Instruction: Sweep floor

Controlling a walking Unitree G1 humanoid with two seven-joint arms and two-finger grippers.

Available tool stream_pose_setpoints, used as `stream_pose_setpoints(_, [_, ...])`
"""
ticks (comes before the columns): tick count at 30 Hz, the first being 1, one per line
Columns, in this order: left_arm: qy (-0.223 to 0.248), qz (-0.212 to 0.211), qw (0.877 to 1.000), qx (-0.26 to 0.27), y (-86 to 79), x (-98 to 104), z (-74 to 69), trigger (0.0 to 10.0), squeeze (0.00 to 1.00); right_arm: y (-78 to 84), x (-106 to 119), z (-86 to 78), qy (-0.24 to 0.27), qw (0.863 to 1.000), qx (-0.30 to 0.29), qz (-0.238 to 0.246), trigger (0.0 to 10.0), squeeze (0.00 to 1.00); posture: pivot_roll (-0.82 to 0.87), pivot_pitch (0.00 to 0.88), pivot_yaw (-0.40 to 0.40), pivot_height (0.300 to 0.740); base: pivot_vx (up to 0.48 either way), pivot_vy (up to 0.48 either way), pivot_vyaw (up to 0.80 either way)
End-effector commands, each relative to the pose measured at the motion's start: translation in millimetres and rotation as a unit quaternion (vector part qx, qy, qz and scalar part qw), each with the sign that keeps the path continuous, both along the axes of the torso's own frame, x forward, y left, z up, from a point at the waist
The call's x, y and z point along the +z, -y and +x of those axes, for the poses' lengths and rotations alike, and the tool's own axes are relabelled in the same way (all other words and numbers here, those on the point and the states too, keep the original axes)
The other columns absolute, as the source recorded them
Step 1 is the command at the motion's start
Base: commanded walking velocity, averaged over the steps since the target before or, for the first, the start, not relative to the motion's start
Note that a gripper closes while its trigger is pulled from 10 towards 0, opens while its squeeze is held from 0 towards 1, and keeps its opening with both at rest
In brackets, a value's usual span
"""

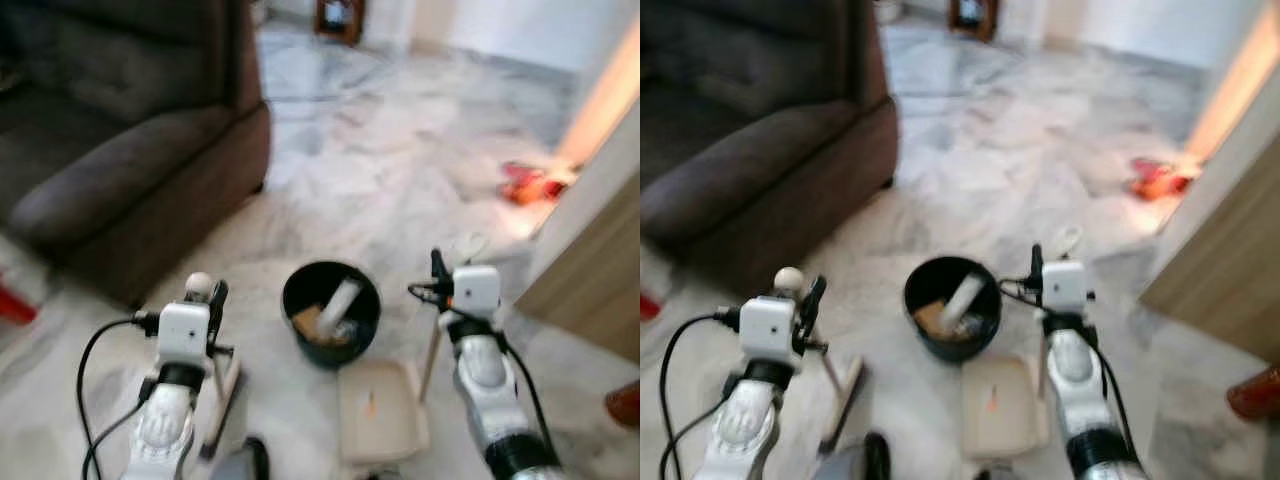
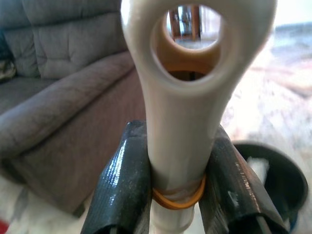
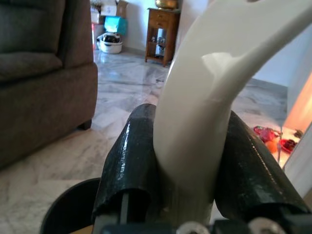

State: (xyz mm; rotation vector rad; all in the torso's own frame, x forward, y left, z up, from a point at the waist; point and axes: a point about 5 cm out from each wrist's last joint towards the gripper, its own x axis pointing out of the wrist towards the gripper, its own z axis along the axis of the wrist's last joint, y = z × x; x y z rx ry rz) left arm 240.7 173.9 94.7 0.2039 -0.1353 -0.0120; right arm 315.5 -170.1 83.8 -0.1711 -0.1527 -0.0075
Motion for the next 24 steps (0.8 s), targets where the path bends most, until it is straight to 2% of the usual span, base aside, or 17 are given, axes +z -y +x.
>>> stream_pose_setpoints(1, [0.023,0.003,1.0,-0.004,0.8,9.6,3.5,10.0,0.0,3.3,7.2,1.8,0.02,1.0,-0.003,0.0,10.0,0.0,0.16,0.132,-0.041,0.74,-0.307,0.0,0.0])
stream_pose_setpoints(19, [0.024,0.003,1.0,-0.006,1.4,9.2,3.9,10.0,0.0,2.6,4.0,1.0,0.014,1.0,-0.002,0.002,10.0,0.0,0.16,0.131,-0.041,0.74,-0.305,0.0,0.0])
stream_pose_setpoints(24, [0.021,0.007,1.0,-0.005,0.8,8.3,4.4,10.0,0.0,1.9,3.4,1.3,0.012,1.0,-0.001,0.004,10.0,0.0,0.16,0.129,-0.04,0.74,0.0,0.0,0.0])
